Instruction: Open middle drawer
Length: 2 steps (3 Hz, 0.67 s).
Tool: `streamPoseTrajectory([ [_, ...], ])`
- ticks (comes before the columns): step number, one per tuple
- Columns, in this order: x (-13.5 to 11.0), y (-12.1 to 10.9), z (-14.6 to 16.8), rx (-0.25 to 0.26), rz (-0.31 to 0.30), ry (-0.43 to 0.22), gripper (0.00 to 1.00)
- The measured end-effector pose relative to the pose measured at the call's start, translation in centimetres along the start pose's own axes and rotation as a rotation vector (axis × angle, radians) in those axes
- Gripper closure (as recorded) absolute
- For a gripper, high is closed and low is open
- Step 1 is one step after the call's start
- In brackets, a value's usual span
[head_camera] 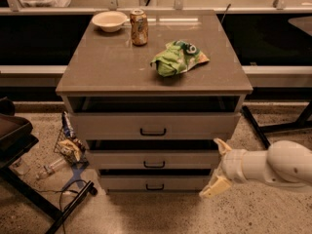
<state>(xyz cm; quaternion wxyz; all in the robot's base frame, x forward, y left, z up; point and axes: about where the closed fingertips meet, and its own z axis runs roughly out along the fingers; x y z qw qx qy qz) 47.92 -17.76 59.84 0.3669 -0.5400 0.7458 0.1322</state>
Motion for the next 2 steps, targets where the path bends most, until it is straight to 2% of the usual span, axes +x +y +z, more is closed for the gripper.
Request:
streamPoseTrajectory([
  [2, 2.4, 1.2, 8.7, -0.055, -0.097, 0.026, 0.0],
])
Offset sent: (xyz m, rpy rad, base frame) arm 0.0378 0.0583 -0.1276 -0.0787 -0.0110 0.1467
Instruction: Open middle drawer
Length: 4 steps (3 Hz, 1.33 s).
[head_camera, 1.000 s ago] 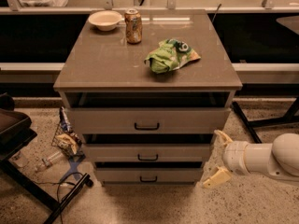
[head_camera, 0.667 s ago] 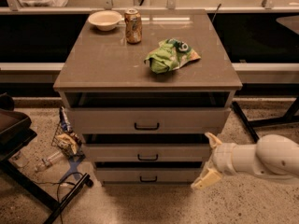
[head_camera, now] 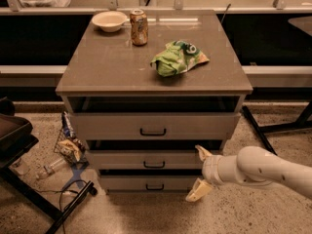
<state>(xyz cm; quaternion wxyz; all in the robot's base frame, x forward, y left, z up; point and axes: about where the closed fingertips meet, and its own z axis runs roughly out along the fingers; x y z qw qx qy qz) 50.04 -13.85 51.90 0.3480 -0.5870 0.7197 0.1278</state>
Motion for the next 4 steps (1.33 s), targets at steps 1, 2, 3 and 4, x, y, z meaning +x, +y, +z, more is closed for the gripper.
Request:
streamPoseTrajectory([
  [1, 1.0, -0.9, 4.8, 0.0, -0.018, 0.028, 0.0],
  [2, 1.0, -0.9, 4.8, 0.0, -0.018, 0.028, 0.0],
  [3, 1.6, -1.9, 5.4, 0.005, -0.024, 0.025, 0.0],
  [4, 2.5, -3.8, 6.0, 0.019, -0.048, 0.043, 0.0],
])
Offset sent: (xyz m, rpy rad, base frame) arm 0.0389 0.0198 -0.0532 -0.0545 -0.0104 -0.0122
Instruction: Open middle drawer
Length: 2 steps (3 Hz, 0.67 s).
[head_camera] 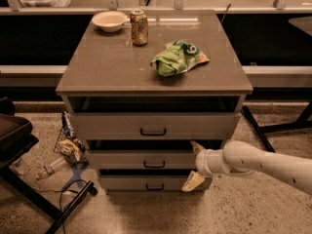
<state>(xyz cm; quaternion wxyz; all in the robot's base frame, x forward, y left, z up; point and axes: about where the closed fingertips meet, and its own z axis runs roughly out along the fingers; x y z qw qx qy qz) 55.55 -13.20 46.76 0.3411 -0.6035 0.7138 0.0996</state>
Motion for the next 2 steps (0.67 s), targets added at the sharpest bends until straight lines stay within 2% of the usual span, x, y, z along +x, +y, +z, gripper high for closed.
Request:
streamPoseTrajectory([
  [1, 1.5, -1.2, 1.1, 0.007, -0.015, 0.045, 0.0],
  [2, 4.2, -1.2, 2.9, 0.003, 0.004, 0.093, 0.0],
])
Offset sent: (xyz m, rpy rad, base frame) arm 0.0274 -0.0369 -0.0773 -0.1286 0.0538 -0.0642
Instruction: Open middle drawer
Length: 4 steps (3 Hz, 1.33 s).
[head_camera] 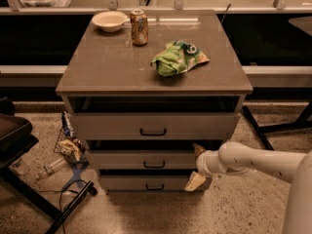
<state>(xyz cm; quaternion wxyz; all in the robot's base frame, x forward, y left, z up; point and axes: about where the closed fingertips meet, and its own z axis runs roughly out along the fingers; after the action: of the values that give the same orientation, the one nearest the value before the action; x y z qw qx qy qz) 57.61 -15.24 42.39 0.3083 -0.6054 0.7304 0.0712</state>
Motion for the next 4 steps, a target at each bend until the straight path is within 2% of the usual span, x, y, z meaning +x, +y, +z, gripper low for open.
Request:
streamPoseTrajectory([
  [1, 1.51, 0.09, 1.67, -0.004, 0.018, 0.013, 0.13],
  [4, 1.13, 0.12, 1.4, -0.008, 0.018, 0.012, 0.83],
])
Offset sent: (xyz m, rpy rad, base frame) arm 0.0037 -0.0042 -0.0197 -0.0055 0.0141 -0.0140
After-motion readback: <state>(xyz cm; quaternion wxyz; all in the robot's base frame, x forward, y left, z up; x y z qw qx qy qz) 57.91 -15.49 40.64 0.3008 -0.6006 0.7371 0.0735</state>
